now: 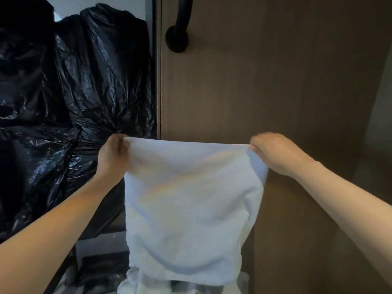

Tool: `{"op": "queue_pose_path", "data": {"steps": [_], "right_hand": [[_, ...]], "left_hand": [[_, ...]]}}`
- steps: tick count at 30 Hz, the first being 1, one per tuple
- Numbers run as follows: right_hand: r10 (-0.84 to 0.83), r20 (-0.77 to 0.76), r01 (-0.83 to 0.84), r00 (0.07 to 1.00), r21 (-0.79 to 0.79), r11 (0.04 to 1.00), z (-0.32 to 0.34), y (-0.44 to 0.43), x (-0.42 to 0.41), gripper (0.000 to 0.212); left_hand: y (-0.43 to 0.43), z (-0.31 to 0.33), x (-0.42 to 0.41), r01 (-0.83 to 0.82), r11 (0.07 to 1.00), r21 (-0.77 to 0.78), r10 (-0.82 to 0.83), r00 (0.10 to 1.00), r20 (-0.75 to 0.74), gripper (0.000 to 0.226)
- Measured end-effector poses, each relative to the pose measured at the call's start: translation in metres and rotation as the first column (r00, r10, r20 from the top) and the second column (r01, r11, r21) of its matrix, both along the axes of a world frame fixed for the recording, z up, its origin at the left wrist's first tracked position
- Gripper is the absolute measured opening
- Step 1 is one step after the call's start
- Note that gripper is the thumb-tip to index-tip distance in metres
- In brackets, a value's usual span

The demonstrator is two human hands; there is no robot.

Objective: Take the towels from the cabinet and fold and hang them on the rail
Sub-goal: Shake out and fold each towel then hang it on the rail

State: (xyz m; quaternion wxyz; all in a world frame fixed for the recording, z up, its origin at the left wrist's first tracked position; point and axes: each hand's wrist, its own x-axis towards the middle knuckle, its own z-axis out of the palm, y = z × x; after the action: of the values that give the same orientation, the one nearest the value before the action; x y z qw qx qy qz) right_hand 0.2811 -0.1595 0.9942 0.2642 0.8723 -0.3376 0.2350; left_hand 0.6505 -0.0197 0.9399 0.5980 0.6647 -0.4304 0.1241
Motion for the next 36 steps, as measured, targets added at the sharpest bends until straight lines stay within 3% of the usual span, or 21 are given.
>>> {"op": "queue_pose_path", "data": {"steps": [2, 7, 9, 11, 13, 15, 18, 22, 24, 30, 36], "right_hand": [[-0.047, 0.022, 0.046, 0.999, 0.052, 0.998, -0.005, 0.003, -0.002, 0.012], [-0.293, -0.027, 0.294, 0.956, 0.14, 0.945, -0.014, 0.026, 0.013, 0.013], [-0.208, 0.04, 0.194, 0.977, 0.234, 0.953, -0.018, 0.046, 0.03, 0.01], [-0.021, 0.152, -0.026, 0.988, 0.303, 0.953, -0.026, 0.068, 0.048, 0.014], [0.139, 0.284, -0.233, 0.949, 0.329, 0.915, -0.037, 0.086, 0.061, 0.018], [0.2, 0.368, -0.337, 0.908, 0.357, 0.871, -0.049, 0.094, 0.071, 0.031], [0.146, 0.512, -0.417, 0.847, 0.466, 0.78, -0.071, 0.097, 0.077, 0.04], [0.126, 0.71, -0.597, 0.693, 0.468, 0.652, -0.099, 0.103, 0.082, 0.015], [0.108, 0.767, -0.642, 0.632, 0.44, 0.628, -0.113, 0.109, 0.083, 0.018], [0.015, 0.832, -0.645, 0.555, 0.419, 0.639, -0.141, 0.123, 0.081, 0.026], [0.086, 0.845, -0.723, 0.528, 0.393, 0.569, -0.14, 0.133, 0.077, 0.03]], "left_hand": [[0.006, 0.001, -0.006, 0.043, 0.999, -0.027, -0.043, 0.999, 0.009, 0.025], [0.015, 0.009, -0.045, 0.175, 0.984, 0.03, -0.177, 0.972, 0.157, 0.017], [0.015, 0.008, -0.066, 0.25, 0.966, 0.06, -0.255, 0.959, 0.119, 0.01], [0.017, 0.004, -0.084, 0.327, 0.942, 0.076, -0.333, 0.94, 0.071, 0.006], [0.019, 0.0, -0.096, 0.363, 0.926, 0.104, -0.37, 0.927, 0.059, 0.006], [0.023, -0.005, -0.105, 0.388, 0.914, 0.12, -0.396, 0.917, 0.05, 0.008], [0.031, -0.016, -0.116, 0.435, 0.891, 0.132, -0.443, 0.896, 0.035, 0.007], [0.041, -0.032, -0.125, 0.486, 0.864, 0.134, -0.489, 0.872, -0.008, 0.006], [0.045, -0.038, -0.129, 0.498, 0.858, 0.125, -0.499, 0.866, -0.029, 0.006], [0.063, -0.066, -0.133, 0.595, 0.789, 0.153, -0.56, 0.799, -0.221, 0.005], [0.07, -0.082, -0.148, 0.54, 0.84, 0.054, -0.513, 0.823, -0.243, 0.01]]}}
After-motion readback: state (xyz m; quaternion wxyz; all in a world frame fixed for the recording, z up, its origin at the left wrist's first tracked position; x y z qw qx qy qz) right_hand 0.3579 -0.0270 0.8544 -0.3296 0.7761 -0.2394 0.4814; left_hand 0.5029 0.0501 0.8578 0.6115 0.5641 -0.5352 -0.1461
